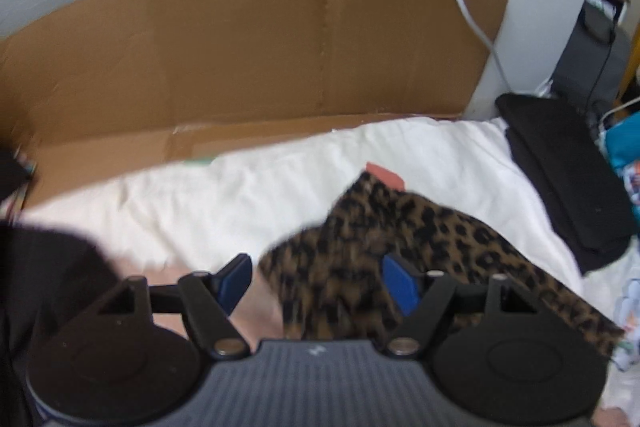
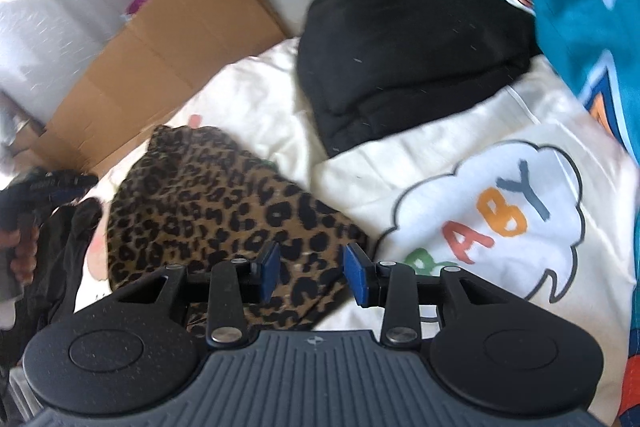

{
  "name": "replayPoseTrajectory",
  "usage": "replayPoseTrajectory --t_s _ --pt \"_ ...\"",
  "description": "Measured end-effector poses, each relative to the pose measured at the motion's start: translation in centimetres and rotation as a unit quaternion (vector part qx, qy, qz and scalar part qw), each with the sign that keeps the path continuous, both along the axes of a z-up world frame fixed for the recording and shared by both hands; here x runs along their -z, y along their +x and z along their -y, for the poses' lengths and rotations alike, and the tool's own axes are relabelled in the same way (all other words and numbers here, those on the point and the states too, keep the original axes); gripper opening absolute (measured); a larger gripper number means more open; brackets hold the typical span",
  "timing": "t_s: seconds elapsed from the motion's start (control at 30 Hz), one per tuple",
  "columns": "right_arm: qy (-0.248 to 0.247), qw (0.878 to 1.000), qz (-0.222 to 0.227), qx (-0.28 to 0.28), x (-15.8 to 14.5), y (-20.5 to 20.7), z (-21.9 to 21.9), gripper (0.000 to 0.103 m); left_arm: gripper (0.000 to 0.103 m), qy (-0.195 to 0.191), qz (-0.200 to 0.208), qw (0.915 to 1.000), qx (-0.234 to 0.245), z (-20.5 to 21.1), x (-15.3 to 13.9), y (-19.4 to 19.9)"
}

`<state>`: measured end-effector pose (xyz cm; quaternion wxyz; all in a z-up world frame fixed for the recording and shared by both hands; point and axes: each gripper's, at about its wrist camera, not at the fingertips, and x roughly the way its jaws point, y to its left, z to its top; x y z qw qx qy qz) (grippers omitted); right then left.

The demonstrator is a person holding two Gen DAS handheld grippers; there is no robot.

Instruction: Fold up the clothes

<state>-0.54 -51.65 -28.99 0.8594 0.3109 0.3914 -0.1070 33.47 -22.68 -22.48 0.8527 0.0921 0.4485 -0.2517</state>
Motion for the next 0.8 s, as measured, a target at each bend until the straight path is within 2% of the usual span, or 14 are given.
replayPoseTrajectory --t_s 0.23,0.37,0.67,0.73,0.8 --pt "-0.013 0.998 0.008 -0.064 -2.9 0.8 -3.0 0.042 0.073 -0.032 -0.021 0.9992 -0.012 -6.3 -1.5 -7.1" --pt "-0.025 0.995 0.007 -0.095 -4.3 1.5 -4.9 0.042 0.07 -0.035 -0.036 0.9986 -0.014 -9.1 -1.1 -10.8" --pt "-0.054 0.981 -0.014 -0.185 -6.9 3.4 -10.0 0.043 0.068 -0.042 -0.087 0.9938 0.055 -11.2 1.1 -16.5" --pt "-0.05 0.978 -0.014 -0.204 -7.0 3.7 -11.2 0.043 0.068 -0.057 -0.102 0.9911 0.064 -11.5 1.9 -17.6" --pt "-0.034 0.979 -0.009 -0.2 -6.9 4.1 -12.1 0.043 0.068 -0.062 -0.116 0.9881 0.079 -11.4 2.7 -18.4"
